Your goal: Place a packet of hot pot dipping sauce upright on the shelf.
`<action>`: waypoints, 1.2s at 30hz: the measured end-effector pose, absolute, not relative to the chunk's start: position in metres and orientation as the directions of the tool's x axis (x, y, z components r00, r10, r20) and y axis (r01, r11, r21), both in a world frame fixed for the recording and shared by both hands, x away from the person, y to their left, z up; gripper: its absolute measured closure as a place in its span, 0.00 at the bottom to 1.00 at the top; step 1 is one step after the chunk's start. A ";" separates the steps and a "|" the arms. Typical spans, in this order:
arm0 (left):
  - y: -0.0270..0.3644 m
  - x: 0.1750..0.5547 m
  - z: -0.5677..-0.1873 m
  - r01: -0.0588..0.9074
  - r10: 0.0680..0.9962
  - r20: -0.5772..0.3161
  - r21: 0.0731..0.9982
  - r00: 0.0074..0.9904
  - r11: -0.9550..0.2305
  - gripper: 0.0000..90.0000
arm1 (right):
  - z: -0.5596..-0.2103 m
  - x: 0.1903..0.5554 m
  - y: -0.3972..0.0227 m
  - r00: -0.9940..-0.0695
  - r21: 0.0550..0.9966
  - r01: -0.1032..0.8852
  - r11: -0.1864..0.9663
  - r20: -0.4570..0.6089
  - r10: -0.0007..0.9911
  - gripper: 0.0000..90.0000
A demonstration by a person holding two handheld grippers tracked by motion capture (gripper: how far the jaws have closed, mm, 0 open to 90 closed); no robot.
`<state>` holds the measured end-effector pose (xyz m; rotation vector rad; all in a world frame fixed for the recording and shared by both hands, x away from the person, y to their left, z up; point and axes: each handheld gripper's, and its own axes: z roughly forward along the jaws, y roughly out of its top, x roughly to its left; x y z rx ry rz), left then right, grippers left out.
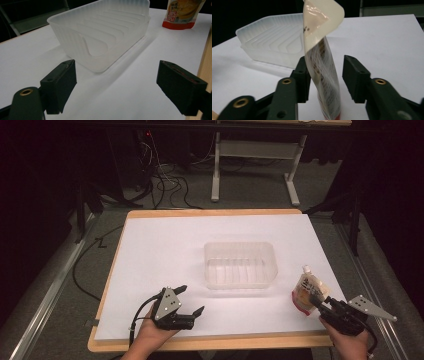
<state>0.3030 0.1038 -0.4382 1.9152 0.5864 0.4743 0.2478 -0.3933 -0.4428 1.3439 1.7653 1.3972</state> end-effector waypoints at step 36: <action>0.132 0.292 -0.436 0.201 0.671 0.069 0.927 0.738 -0.317 0.19 | -0.401 0.254 -0.331 -0.474 0.956 0.282 -0.077 0.208 0.856 1.00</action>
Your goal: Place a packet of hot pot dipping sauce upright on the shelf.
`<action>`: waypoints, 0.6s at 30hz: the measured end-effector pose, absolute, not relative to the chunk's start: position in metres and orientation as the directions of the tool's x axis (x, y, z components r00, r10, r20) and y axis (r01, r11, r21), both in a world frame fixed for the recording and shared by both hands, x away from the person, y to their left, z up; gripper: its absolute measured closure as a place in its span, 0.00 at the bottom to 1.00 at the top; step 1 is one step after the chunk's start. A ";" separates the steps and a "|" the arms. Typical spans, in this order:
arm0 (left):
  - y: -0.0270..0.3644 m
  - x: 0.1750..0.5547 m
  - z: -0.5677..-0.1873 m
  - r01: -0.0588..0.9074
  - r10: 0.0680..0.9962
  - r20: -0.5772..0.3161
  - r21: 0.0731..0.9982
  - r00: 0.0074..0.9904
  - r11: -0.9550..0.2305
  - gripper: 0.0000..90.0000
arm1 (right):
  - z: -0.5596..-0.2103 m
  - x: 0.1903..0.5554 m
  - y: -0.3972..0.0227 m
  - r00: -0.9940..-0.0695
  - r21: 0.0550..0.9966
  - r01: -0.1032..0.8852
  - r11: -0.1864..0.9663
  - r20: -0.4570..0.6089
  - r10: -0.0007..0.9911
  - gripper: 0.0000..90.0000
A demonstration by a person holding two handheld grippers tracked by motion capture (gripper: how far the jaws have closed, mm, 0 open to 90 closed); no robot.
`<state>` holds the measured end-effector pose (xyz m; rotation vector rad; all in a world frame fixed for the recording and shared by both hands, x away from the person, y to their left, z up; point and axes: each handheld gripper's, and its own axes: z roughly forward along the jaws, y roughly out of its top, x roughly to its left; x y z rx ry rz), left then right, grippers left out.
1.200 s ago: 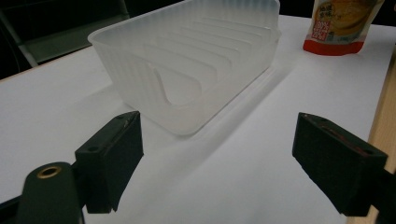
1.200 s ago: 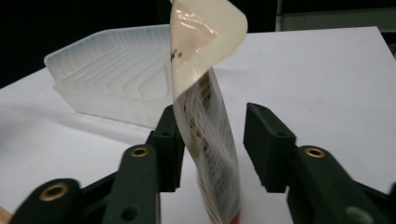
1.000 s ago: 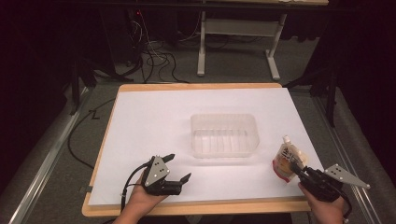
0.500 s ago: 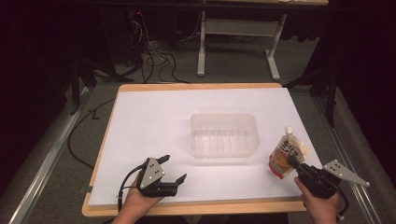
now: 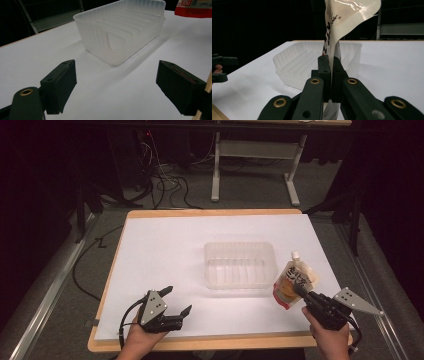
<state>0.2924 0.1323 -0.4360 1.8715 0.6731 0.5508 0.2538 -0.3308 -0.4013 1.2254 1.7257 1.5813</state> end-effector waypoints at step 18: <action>0.133 0.292 -0.435 0.191 0.658 0.062 0.933 0.751 -0.306 0.19 | -0.394 0.282 -0.296 -0.479 0.951 0.304 -0.053 0.201 0.855 1.00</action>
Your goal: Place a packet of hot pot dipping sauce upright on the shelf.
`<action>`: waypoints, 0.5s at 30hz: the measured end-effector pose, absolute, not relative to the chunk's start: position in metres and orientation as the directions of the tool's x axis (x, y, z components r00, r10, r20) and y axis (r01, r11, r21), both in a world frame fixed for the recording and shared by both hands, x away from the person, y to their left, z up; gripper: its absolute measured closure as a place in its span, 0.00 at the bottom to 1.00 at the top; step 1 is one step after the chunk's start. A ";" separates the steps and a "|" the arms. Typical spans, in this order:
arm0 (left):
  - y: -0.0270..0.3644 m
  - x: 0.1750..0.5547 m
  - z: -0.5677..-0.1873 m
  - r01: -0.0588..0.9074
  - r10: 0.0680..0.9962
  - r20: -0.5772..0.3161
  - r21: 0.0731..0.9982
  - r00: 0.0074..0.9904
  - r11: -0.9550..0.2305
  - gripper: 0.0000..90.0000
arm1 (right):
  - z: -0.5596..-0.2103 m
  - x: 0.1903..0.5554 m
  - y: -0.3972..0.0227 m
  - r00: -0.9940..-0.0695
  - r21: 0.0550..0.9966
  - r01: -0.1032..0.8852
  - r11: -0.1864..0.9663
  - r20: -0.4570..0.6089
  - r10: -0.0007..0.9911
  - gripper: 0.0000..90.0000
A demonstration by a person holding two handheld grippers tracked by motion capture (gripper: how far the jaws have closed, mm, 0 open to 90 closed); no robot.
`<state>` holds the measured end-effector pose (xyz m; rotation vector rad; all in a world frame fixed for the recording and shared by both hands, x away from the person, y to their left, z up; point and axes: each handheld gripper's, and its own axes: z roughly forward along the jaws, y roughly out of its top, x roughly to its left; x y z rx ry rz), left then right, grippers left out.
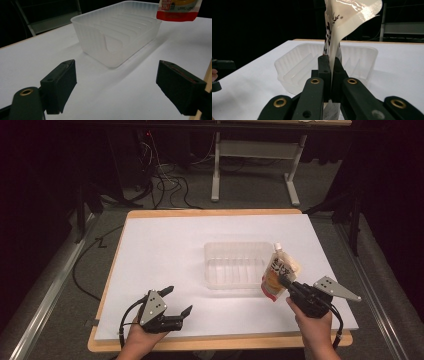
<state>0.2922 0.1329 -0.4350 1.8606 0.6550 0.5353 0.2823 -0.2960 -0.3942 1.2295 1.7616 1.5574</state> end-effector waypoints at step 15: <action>0.134 0.293 -0.435 0.192 0.660 0.061 0.933 0.749 -0.304 0.19 | -0.395 0.296 -0.281 -0.463 0.951 0.307 -0.043 0.189 0.866 1.00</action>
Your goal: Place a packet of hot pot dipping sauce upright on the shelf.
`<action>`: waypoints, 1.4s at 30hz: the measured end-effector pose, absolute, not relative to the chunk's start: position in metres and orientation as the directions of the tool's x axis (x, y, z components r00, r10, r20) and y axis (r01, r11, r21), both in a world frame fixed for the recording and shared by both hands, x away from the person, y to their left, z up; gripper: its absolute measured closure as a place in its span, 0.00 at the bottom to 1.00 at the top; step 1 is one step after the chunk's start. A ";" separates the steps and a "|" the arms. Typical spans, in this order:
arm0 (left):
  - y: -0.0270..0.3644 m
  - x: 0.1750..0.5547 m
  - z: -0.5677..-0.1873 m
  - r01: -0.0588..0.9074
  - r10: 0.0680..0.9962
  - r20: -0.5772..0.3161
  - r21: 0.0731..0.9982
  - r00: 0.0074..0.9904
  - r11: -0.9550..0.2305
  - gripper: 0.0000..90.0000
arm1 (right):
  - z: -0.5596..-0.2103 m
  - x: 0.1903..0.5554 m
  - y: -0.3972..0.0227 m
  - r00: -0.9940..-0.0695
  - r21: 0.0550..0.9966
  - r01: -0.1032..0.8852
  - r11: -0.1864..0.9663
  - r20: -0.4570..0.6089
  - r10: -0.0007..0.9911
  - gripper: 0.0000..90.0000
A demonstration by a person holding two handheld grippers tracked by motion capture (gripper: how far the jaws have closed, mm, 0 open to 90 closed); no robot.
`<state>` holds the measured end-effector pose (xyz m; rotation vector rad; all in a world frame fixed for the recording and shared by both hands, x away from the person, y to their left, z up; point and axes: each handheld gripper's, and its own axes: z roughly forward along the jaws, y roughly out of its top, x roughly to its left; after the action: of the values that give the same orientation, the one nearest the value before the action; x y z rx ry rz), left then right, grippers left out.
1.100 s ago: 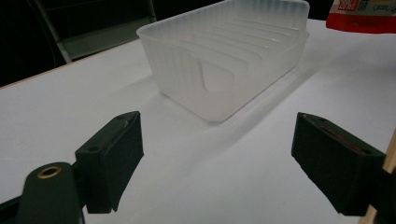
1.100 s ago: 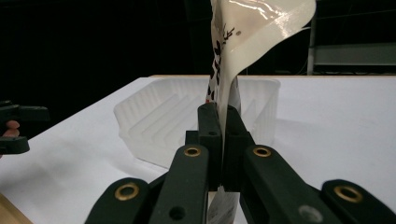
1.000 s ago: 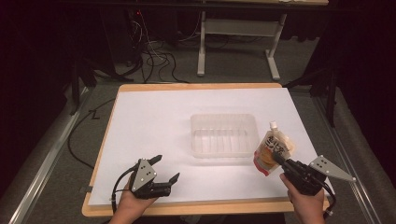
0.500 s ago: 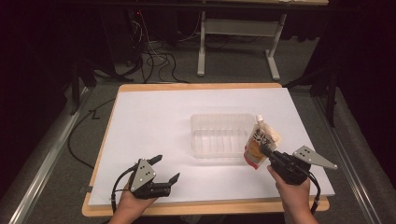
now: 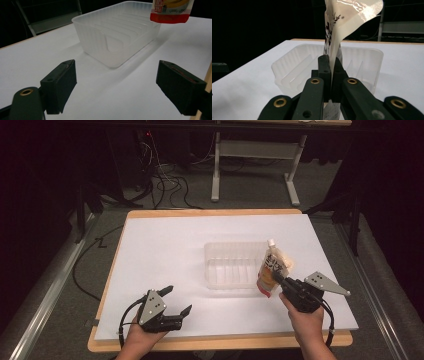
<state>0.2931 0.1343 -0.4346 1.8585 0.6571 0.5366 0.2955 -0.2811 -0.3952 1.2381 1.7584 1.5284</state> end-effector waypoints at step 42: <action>0.137 0.294 -0.435 0.190 0.665 0.064 0.934 0.744 -0.303 0.19 | -0.399 0.341 -0.271 -0.434 0.939 0.342 0.028 0.131 0.891 1.00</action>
<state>0.2942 0.1370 -0.4345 1.8554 0.6611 0.5447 0.3410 -0.2708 -0.3991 1.2503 1.8034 1.4108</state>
